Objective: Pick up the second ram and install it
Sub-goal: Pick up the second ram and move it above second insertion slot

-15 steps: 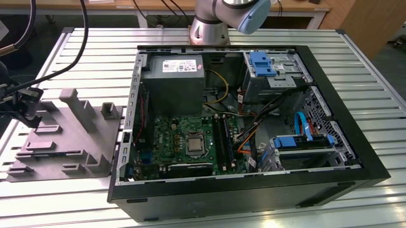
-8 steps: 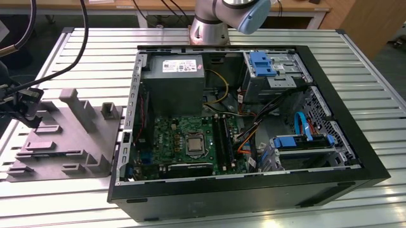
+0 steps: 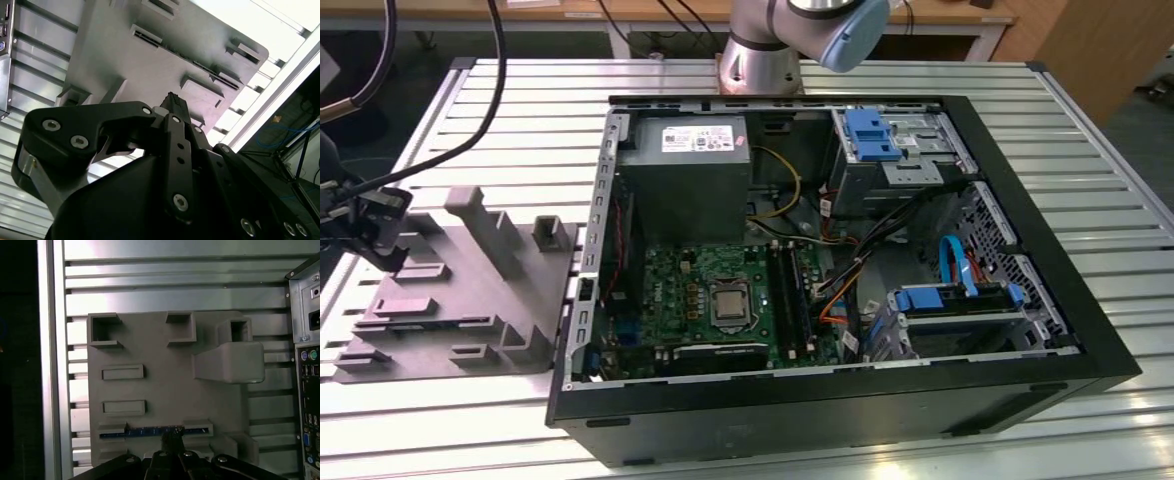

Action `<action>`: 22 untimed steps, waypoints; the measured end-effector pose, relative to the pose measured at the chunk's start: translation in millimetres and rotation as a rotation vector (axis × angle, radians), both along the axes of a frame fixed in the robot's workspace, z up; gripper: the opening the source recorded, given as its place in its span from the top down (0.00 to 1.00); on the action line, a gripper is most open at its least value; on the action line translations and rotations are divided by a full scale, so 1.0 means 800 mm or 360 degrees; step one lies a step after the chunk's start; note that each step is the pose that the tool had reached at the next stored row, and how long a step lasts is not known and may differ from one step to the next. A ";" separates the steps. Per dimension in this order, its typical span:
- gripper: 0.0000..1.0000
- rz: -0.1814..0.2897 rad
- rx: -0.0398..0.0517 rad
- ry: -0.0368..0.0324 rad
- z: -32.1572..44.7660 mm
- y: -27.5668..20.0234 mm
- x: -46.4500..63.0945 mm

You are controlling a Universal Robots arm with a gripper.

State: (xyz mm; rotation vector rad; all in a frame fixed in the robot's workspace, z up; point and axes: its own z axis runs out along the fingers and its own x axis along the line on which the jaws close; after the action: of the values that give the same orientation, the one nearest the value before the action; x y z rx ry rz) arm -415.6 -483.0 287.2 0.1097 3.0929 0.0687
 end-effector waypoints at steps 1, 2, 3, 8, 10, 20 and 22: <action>0.90 0.0012 0.0000 0.0000 -0.0007 -0.0003 0.000; 0.90 0.0030 0.0000 0.0000 -0.0012 -0.0003 0.000; 0.90 0.0053 0.0000 0.0000 -0.0019 -0.0003 0.000; 0.90 0.0185 -0.0001 0.0001 -0.0044 -0.0003 0.000; 0.90 0.0188 -0.0001 0.0001 -0.0045 -0.0003 0.000; 0.90 0.0379 0.0000 0.0000 -0.0055 -0.0003 0.000; 0.90 0.0436 0.0000 0.0000 -0.0058 -0.0003 0.000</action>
State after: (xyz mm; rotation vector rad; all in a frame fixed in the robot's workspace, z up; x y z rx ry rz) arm -415.7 -483.2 282.5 -0.3142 3.0853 0.0776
